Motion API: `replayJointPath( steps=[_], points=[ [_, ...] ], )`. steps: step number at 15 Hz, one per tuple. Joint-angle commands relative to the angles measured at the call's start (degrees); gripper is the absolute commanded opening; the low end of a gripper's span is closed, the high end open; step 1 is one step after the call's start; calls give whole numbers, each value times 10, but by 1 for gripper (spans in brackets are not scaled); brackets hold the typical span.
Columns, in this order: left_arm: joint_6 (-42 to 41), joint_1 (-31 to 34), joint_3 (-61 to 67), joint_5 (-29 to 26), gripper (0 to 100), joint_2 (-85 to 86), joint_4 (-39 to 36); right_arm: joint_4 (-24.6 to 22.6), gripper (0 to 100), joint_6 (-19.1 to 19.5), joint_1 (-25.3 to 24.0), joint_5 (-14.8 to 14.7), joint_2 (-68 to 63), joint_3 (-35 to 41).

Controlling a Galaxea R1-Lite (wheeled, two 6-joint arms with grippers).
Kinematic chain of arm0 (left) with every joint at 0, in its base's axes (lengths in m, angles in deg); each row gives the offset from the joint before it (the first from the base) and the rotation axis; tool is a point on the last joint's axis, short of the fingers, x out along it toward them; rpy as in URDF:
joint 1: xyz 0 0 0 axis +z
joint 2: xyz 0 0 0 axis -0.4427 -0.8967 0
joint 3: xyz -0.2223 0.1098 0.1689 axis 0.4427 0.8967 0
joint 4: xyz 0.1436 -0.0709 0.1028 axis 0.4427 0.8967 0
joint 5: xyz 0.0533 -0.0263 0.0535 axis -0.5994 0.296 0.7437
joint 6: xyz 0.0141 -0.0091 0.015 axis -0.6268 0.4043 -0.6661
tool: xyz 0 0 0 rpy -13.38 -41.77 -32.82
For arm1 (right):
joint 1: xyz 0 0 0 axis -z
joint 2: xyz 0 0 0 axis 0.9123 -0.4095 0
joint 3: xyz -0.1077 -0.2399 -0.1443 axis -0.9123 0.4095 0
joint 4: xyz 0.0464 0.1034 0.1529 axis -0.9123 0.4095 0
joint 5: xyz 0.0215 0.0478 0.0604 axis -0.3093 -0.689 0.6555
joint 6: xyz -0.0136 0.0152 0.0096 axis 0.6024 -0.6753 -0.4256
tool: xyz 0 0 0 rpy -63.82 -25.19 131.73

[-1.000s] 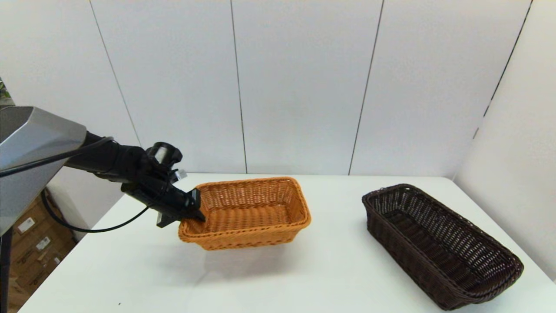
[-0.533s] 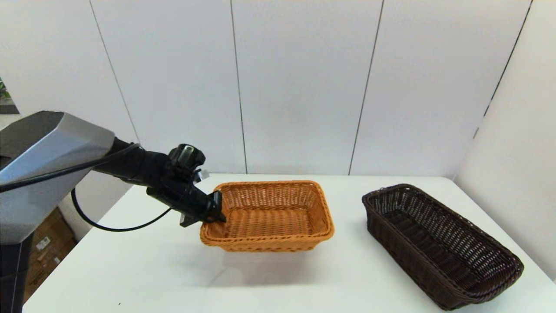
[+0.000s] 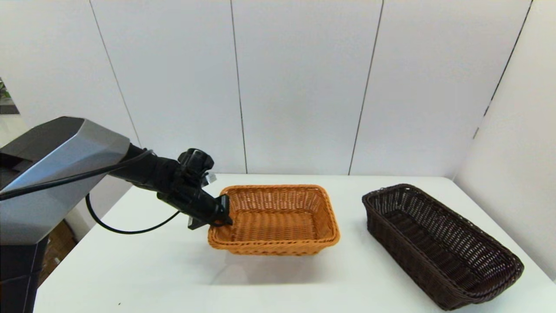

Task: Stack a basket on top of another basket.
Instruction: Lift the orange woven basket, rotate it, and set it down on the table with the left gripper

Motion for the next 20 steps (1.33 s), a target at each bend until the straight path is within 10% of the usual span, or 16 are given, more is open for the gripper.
replayJointPath(
  steps=[1, 20],
  points=[
    [2, -5, 0, 10, 0, -3, 1, 0, 100, 0, 0, 0, -1, 0],
    [4, -22, -5, 38, 0, -14, 1, 0, 100, 0, 0, 0, -1, 0]
  ],
)
